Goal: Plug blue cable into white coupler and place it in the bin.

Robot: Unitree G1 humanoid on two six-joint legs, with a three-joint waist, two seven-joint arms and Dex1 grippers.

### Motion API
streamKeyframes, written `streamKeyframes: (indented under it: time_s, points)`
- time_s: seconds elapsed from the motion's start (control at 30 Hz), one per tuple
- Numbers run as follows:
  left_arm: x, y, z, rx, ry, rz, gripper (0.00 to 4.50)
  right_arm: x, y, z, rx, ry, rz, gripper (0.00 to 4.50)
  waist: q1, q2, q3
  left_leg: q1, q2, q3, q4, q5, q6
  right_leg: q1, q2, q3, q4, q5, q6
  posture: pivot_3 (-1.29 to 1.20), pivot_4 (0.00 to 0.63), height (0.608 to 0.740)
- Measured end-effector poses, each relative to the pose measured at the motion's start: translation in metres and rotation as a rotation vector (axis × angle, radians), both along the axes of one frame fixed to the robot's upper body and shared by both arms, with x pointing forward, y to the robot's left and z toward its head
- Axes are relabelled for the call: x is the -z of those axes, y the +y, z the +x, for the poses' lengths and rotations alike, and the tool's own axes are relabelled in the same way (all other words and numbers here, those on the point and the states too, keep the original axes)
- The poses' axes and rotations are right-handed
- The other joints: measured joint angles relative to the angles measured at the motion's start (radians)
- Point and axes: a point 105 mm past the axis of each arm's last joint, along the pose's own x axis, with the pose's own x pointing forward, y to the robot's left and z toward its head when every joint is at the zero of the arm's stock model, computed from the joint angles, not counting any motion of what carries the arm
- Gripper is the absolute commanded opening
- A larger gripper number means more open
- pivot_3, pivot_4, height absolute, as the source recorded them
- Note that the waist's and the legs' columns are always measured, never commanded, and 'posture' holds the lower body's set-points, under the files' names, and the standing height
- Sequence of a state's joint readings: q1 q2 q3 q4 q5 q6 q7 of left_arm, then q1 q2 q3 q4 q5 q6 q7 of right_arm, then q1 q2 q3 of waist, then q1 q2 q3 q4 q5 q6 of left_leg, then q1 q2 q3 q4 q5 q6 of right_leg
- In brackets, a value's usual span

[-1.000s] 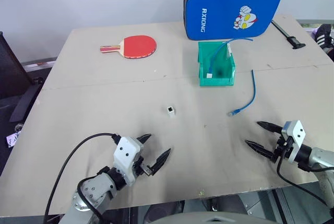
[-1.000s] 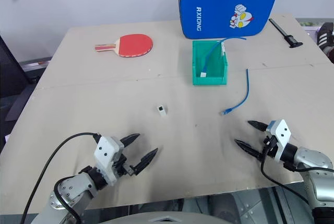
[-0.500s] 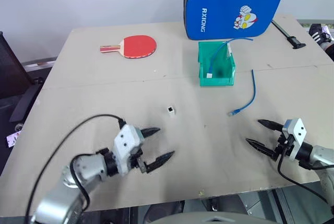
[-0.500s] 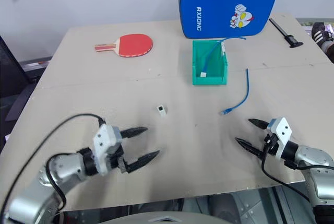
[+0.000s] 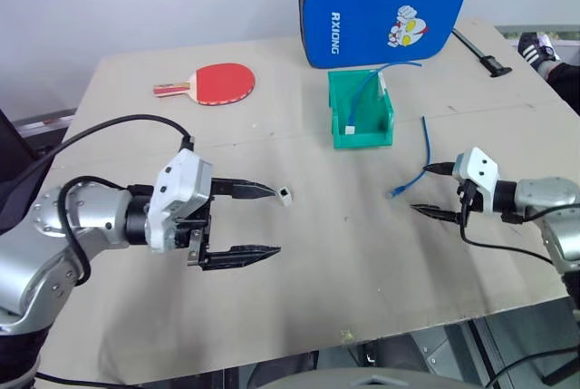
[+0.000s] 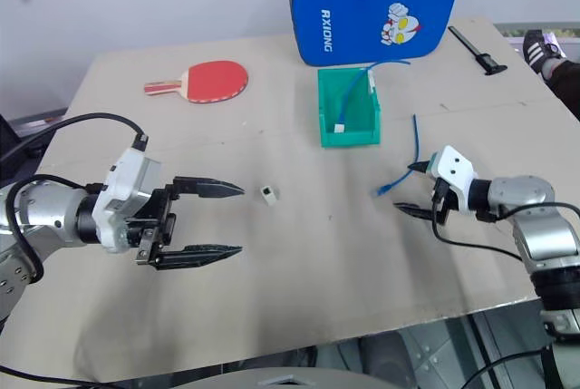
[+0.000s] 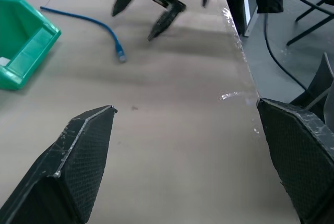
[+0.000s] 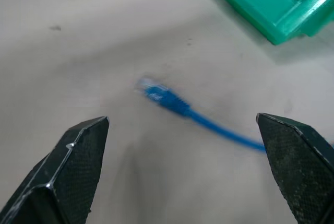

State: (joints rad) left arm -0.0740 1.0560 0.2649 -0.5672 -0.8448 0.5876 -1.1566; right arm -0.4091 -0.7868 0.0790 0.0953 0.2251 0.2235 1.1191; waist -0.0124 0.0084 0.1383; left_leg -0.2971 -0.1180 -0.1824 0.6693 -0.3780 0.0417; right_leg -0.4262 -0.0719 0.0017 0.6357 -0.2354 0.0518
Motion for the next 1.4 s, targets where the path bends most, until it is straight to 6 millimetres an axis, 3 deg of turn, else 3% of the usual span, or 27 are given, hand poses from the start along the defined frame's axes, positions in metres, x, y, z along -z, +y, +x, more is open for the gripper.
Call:
streamKeyframes:
  time_s: [0.27, 0.37, 0.47, 0.5, 0.57, 0.6, 0.87, 1.2, 1.4]
  points:
    - [-0.001, 0.000, 0.002, 0.016, -0.017, 0.000, 4.49, -0.002, 0.012, 0.022, -0.187, 0.199, -0.210, 4.50, -0.005, -0.001, 0.000, -0.015, 0.000, 0.000, 0.015, 0.000, 0.000, -0.009, -0.002, -0.008, 0.000, 0.000, 0.000, 0.00, 0.150, 0.740]
    - [0.000, -0.001, 0.001, 0.020, -0.020, -0.007, 4.50, -0.003, 0.018, 0.036, -0.193, 0.226, -0.223, 3.59, -0.010, -0.001, 0.000, -0.015, 0.000, 0.002, 0.015, 0.000, 0.000, -0.009, -0.003, -0.009, 0.000, 0.000, 0.000, 0.00, 0.150, 0.740]
    - [0.002, 0.000, 0.000, 0.013, -0.013, -0.009, 4.50, 0.006, 0.014, 0.038, -0.213, 0.254, -0.279, 2.28, -0.009, -0.001, 0.000, -0.015, 0.000, 0.001, 0.015, 0.000, 0.000, -0.010, -0.004, -0.010, 0.000, 0.000, 0.000, 0.00, 0.150, 0.740]
    - [0.002, 0.001, 0.000, 0.007, -0.015, -0.011, 4.50, 0.006, 0.013, 0.040, -0.225, 0.248, -0.294, 1.50, -0.008, -0.001, 0.000, -0.016, 0.000, 0.002, 0.016, 0.000, 0.000, -0.012, -0.004, -0.011, 0.001, 0.000, 0.000, 0.00, 0.150, 0.740]
    - [0.002, 0.001, -0.001, 0.001, -0.015, -0.012, 4.50, 0.006, 0.014, 0.040, -0.253, 0.248, -0.307, 0.67, -0.009, -0.001, 0.000, -0.016, 0.000, 0.003, 0.016, 0.000, 0.000, -0.012, -0.005, -0.012, 0.002, 0.000, 0.000, 0.00, 0.150, 0.740]
    - [0.003, 0.001, -0.002, -0.002, -0.014, -0.015, 4.50, 0.007, 0.017, 0.039, -0.273, 0.247, -0.311, 0.04, -0.010, -0.001, 0.000, -0.016, 0.000, 0.004, 0.016, 0.000, 0.000, -0.012, -0.006, -0.013, 0.003, 0.000, 0.000, 0.00, 0.150, 0.740]
    - [0.004, 0.003, -0.003, -0.024, -0.016, -0.023, 4.50, 0.012, 0.042, 0.034, -0.364, 0.227, -0.295, 0.04, -0.031, -0.002, 0.000, -0.014, 0.000, 0.008, 0.016, 0.000, 0.000, -0.013, -0.007, -0.012, 0.007, 0.001, -0.001, 0.00, 0.150, 0.740]
    - [0.002, 0.002, -0.002, -0.023, -0.031, -0.025, 4.50, 0.014, 0.120, 0.013, -0.560, 0.215, -0.231, 0.04, -0.029, -0.002, 0.000, -0.015, 0.000, 0.007, 0.017, 0.000, 0.000, -0.014, -0.007, -0.012, 0.008, 0.001, -0.001, 0.00, 0.150, 0.740]
    - [0.003, 0.002, -0.002, -0.024, -0.031, -0.016, 4.50, 0.011, 0.140, 0.017, -0.571, 0.194, -0.239, 0.04, -0.030, -0.002, 0.000, -0.015, 0.000, 0.007, 0.017, 0.000, 0.000, -0.014, -0.007, -0.013, 0.008, 0.001, -0.002, 0.00, 0.150, 0.740]
